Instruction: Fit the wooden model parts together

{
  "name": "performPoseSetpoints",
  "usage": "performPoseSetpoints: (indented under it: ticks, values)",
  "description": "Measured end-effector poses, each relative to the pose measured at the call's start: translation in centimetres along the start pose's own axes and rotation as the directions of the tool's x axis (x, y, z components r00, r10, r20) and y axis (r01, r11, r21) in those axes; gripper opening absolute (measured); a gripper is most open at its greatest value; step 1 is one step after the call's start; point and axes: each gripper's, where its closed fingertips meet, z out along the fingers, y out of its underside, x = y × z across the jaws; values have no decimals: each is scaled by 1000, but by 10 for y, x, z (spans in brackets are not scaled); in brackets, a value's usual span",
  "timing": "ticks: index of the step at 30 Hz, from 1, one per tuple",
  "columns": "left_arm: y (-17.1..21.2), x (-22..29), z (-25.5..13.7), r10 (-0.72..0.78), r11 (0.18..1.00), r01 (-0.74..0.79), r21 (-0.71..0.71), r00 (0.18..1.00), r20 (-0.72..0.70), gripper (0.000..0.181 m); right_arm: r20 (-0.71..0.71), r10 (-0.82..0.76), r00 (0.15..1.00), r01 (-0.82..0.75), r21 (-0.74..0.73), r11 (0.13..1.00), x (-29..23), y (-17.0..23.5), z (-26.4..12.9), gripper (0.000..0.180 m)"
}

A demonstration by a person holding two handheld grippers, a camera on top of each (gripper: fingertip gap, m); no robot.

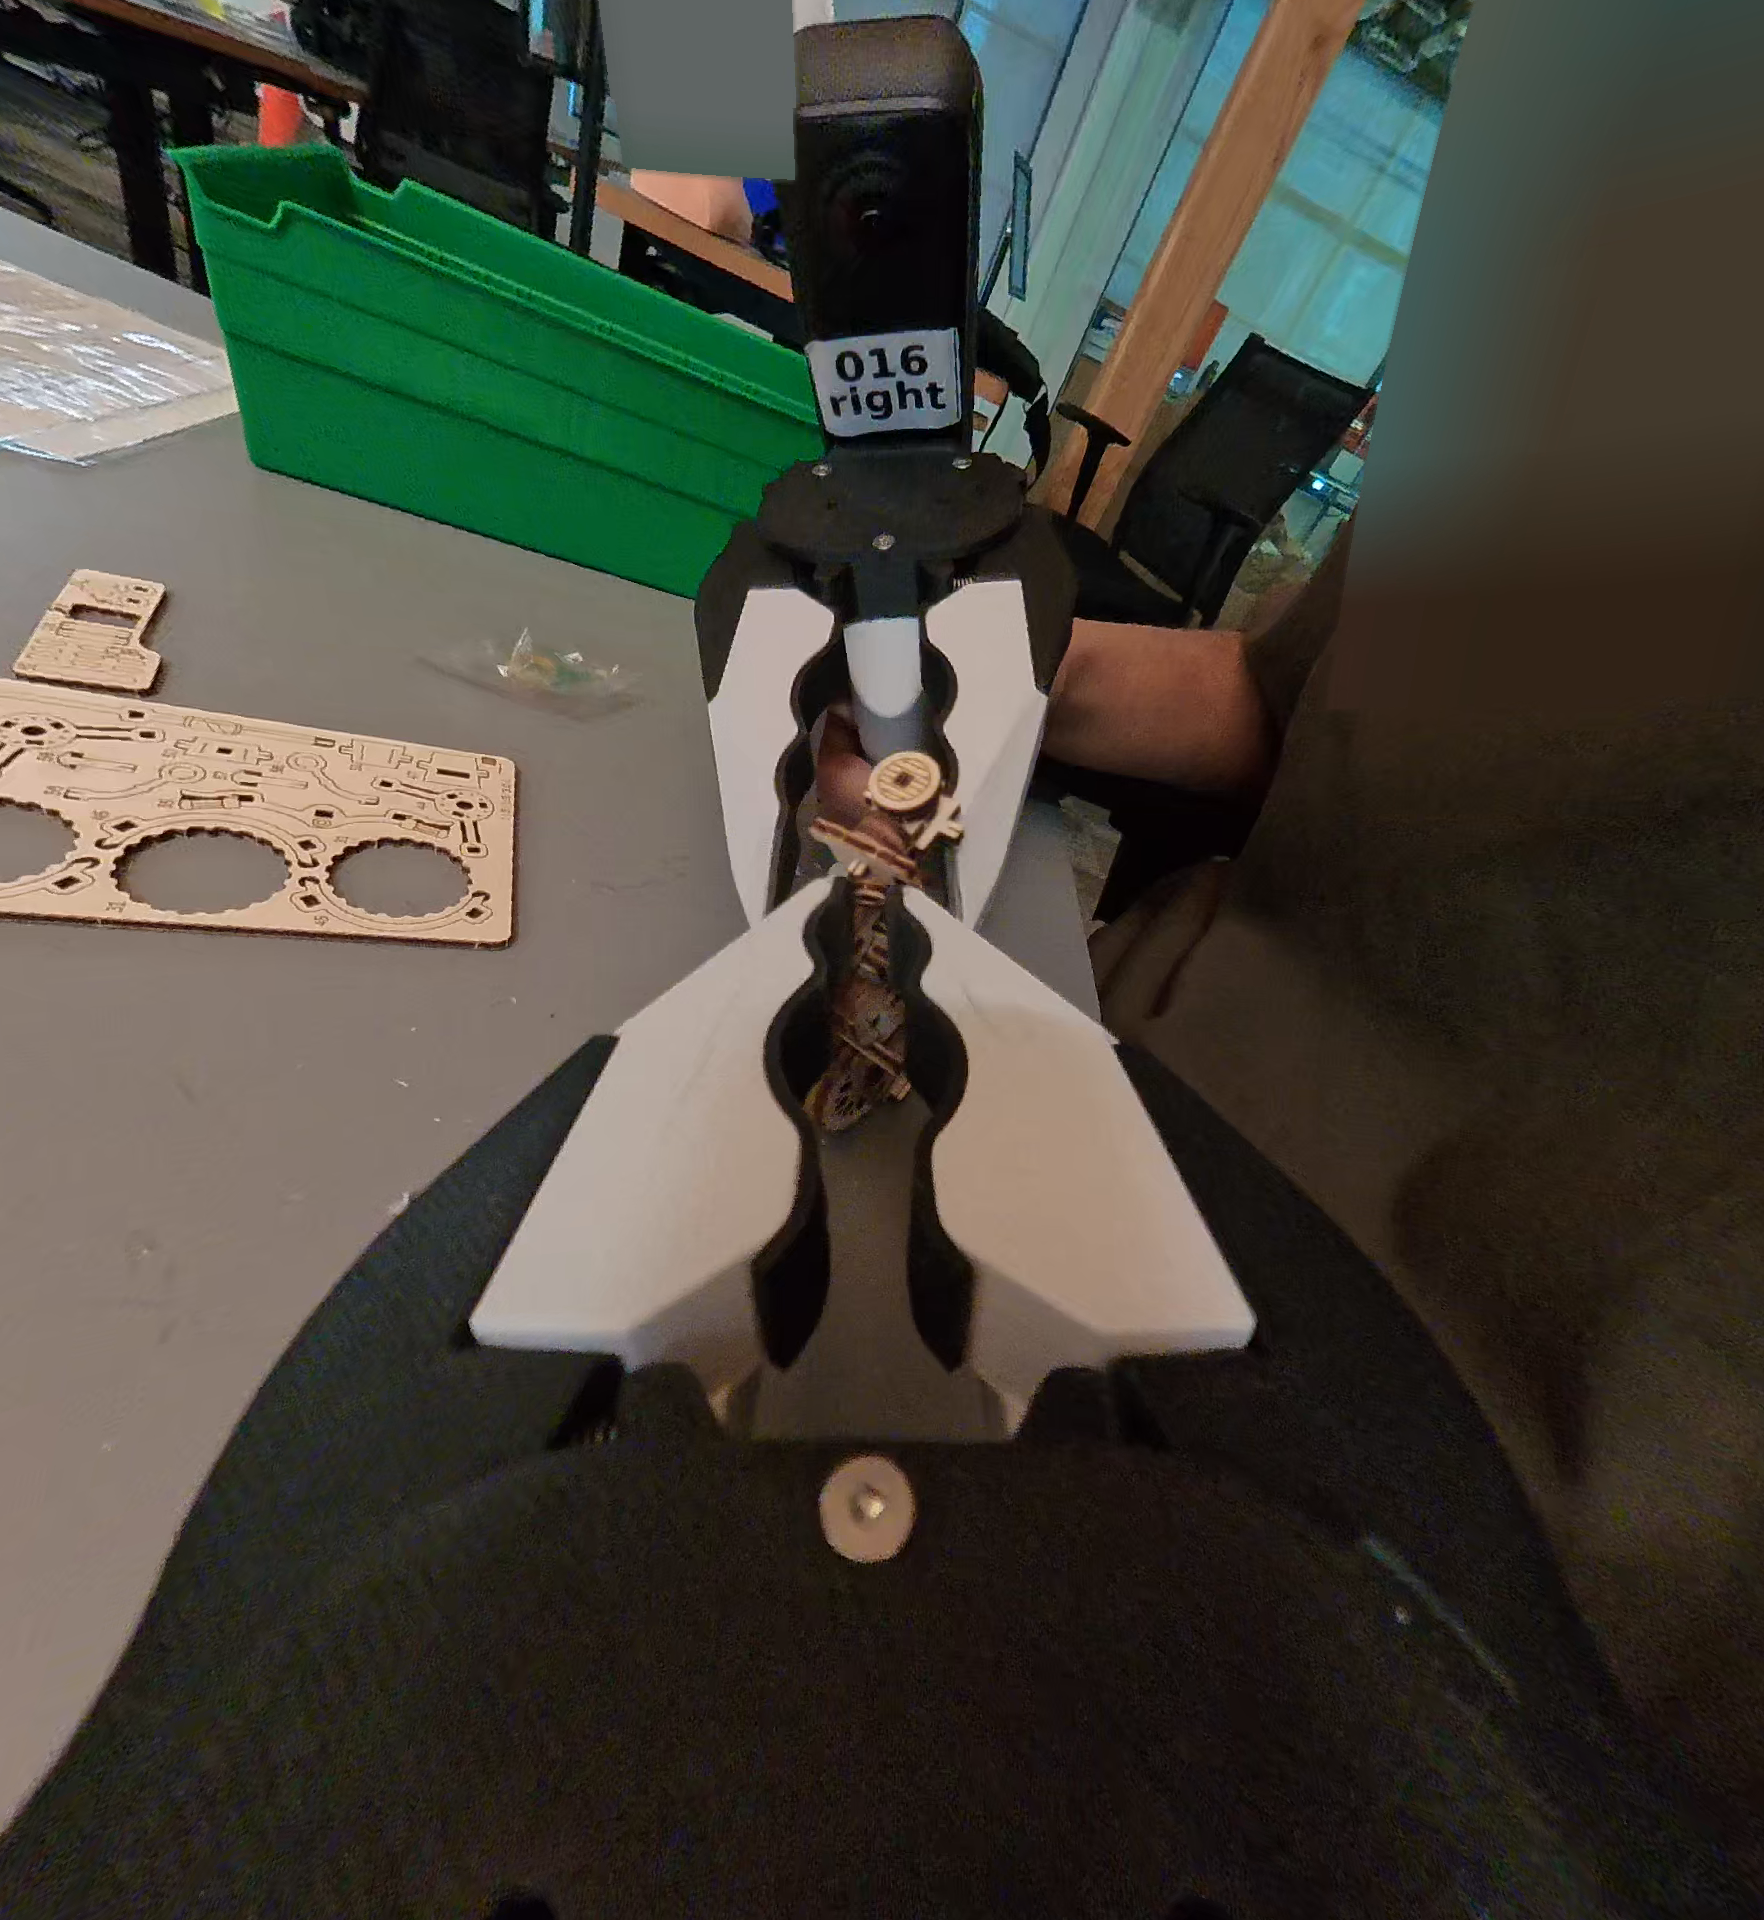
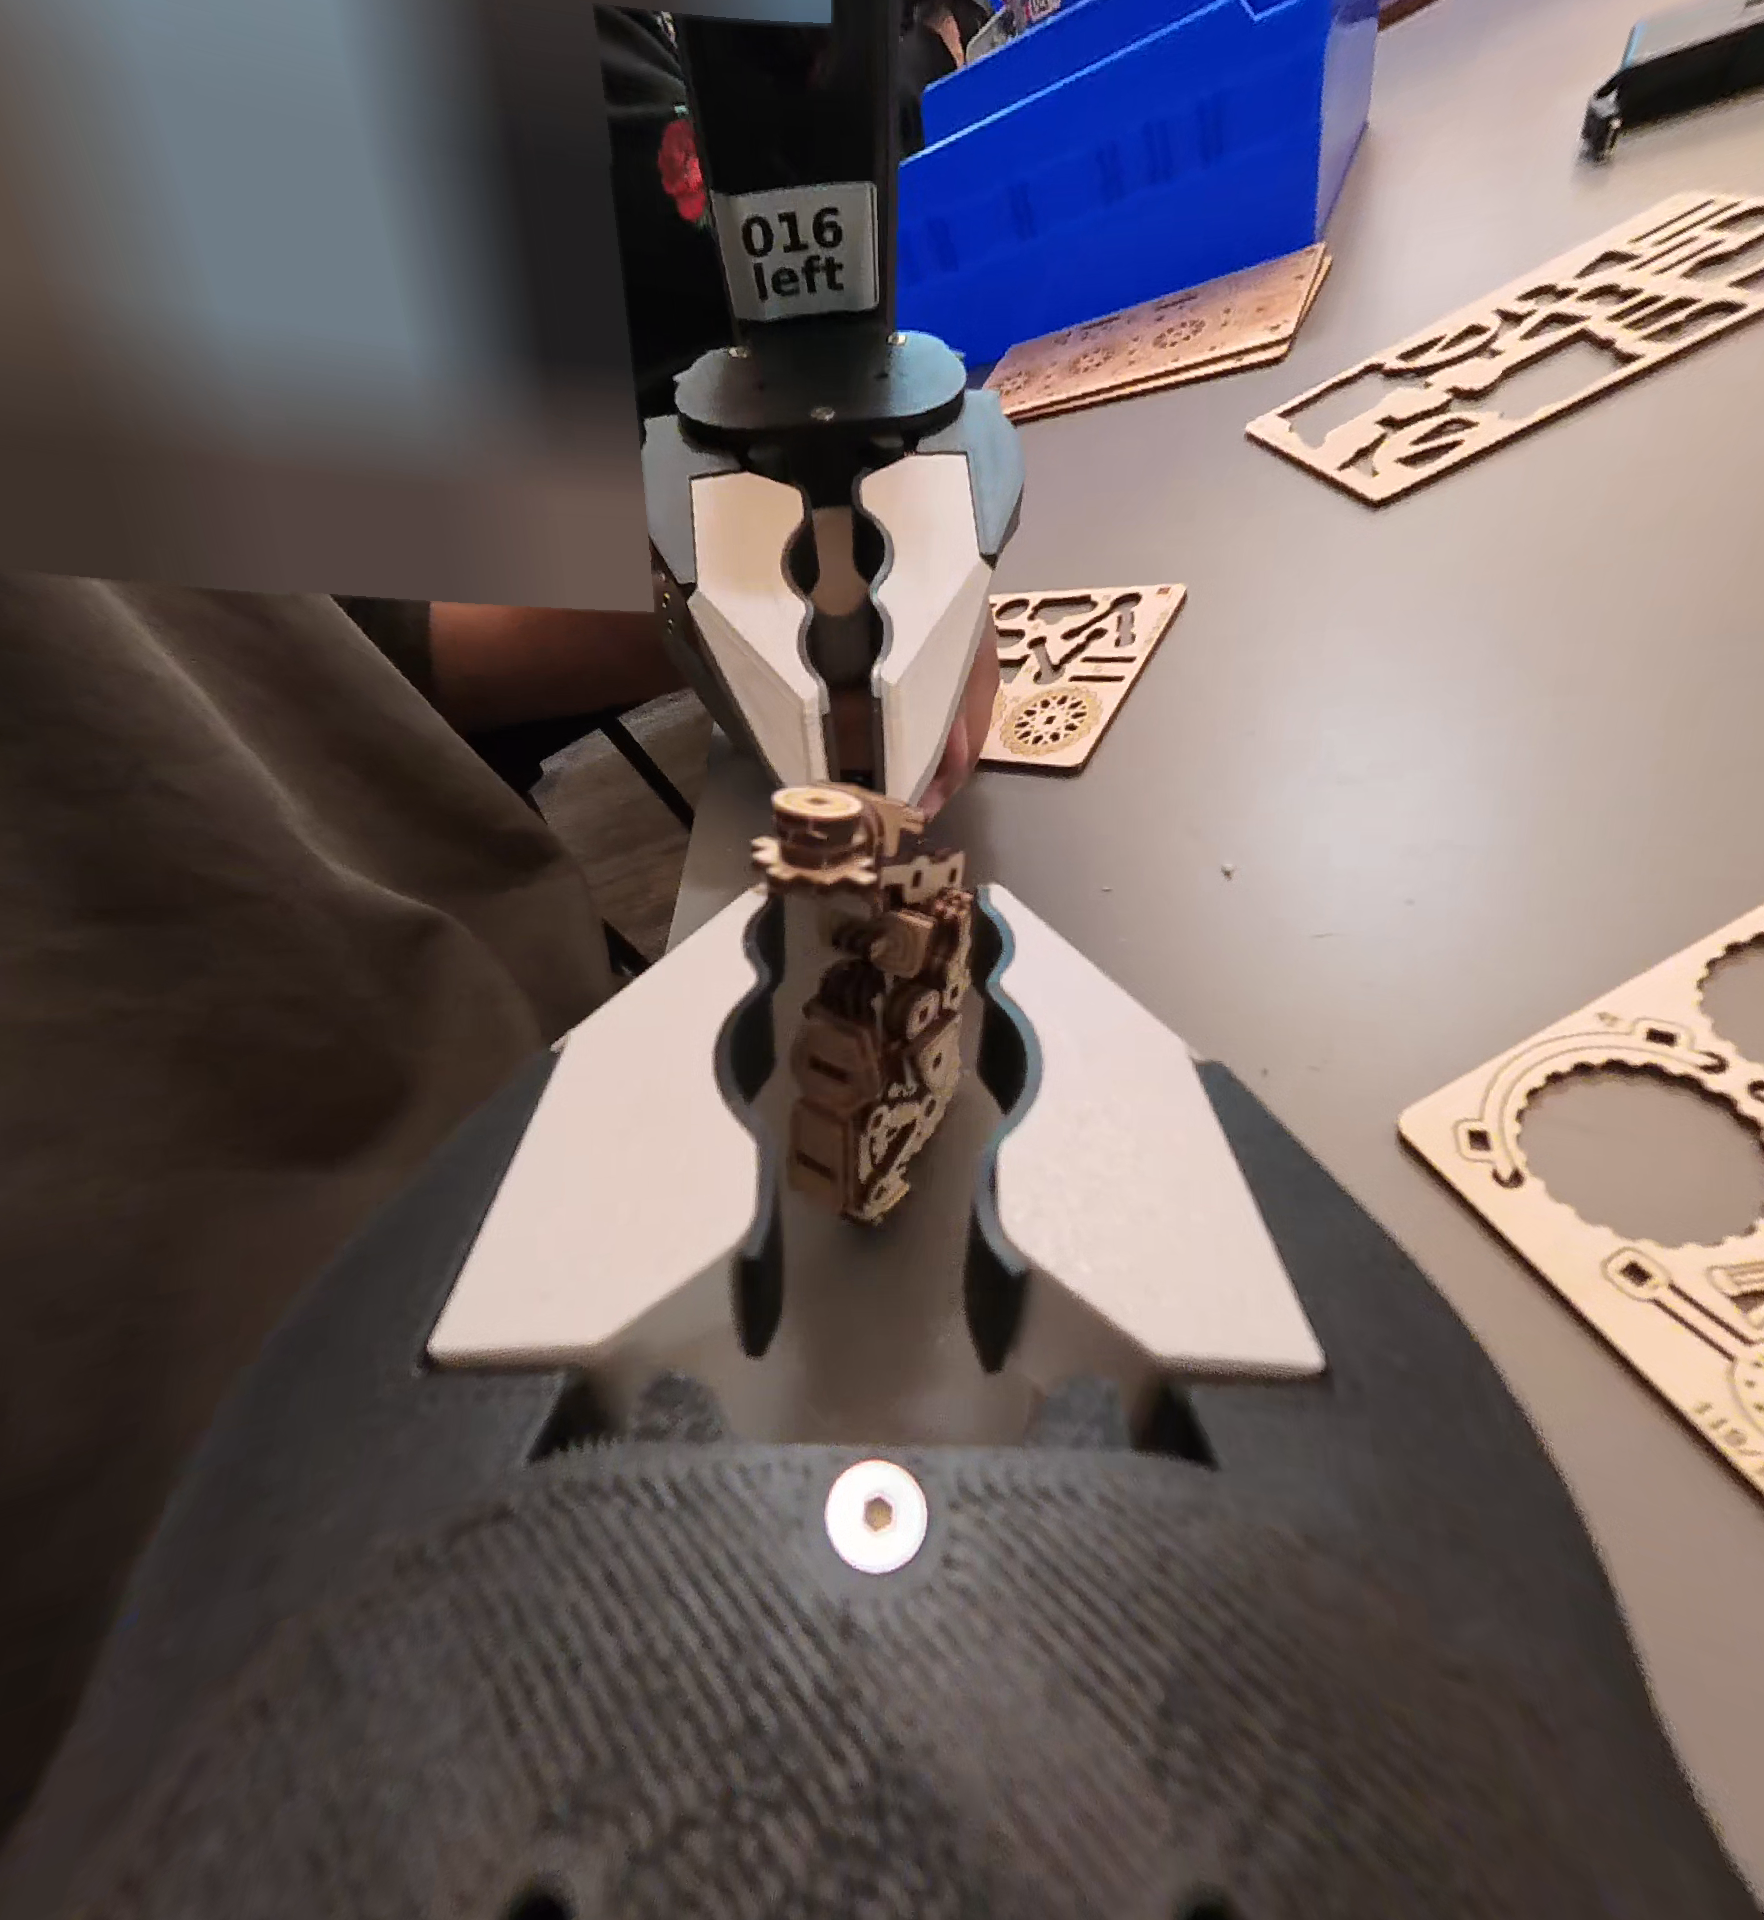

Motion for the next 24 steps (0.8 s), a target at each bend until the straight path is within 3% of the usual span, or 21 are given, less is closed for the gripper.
performPoseSetpoints:
  ticks: [13,24]
  values:
    - [1,1,0,-11,1000,10,-7,1000,-14,3,66,44,997,-45,11,999,-4,-1,-8,41]
    - [2,6,2,2,1000,-2,-7,999,-35,3,151,69,986,-77,47,996,-17,-8,-17,35]
